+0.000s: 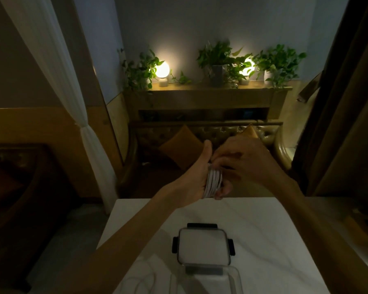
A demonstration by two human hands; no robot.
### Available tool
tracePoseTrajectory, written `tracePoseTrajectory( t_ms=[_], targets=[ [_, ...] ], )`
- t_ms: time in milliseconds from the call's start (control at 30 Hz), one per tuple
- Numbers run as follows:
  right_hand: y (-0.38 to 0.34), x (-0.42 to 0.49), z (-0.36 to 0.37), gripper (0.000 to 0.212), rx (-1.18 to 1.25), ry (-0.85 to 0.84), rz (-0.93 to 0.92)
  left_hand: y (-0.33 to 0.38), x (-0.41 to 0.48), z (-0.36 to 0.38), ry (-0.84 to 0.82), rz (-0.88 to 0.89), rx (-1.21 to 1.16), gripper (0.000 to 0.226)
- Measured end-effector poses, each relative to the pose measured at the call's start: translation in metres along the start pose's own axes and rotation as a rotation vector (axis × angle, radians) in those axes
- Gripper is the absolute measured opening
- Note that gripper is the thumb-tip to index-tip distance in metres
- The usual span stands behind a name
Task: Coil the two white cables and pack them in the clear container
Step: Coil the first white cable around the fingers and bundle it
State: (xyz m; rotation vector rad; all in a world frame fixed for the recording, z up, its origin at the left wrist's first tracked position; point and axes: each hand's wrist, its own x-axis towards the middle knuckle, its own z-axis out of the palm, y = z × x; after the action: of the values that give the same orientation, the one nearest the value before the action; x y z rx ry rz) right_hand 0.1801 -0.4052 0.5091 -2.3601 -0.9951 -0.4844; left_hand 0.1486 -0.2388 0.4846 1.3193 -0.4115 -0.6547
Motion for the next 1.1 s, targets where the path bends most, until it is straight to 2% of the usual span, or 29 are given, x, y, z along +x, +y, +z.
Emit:
tracePoseTrajectory(
  t_ms=[67, 233, 333, 400, 467, 600, 833, 933, 1067, 1100],
  targets=[
    [0.009, 0.004, 0.004, 0.012, 0.288, -0.051, 0.101, 0.0, -0.001, 0.0, -0.045, 0.051, 0.116, 0.066],
    [0.0, -0.008, 0.027, 0.028, 1.127, -0.265, 0.514, 0.007, -0.007, 0.002, -0.058, 0.033, 0.273, 0.044],
    [-0.002, -0.022, 0.042, 0.035, 1.515, -0.328, 0.56, 0.01, -0.011, 0.001, -0.128, 0.007, 0.394, 0.038],
    [-0.005, -0.03, 0.049, 0.036, 1.787, -0.355, 0.6, 0.01, -0.012, 0.0, -0.135, -0.008, 0.389, 0.035],
    [-0.01, -0.034, 0.057, 0.038, 1.951, -0.36, 0.639, 0.008, -0.011, -0.002, -0.11, -0.018, 0.351, 0.031],
    [-0.013, -0.032, 0.058, 0.034, 1.918, -0.245, 0.689, 0.005, -0.006, -0.001, -0.043, -0.002, 0.495, 0.025],
    [-0.015, -0.036, 0.057, 0.021, 1.779, 0.056, 0.53, 0.018, 0.001, 0.007, -0.045, 0.067, 0.832, 0.017],
    [-0.017, -0.033, 0.058, 0.026, 1.741, 0.14, 0.437, 0.027, 0.001, 0.013, -0.013, 0.139, 0.895, 0.006],
    [-0.023, -0.025, 0.052, 0.047, 1.707, 0.214, 0.384, 0.034, 0.002, 0.013, 0.056, 0.258, 1.048, 0.011],
    [-0.025, -0.023, 0.05, 0.047, 1.706, 0.248, 0.377, 0.034, 0.002, 0.012, 0.081, 0.292, 1.086, 0.01]
  ],
)
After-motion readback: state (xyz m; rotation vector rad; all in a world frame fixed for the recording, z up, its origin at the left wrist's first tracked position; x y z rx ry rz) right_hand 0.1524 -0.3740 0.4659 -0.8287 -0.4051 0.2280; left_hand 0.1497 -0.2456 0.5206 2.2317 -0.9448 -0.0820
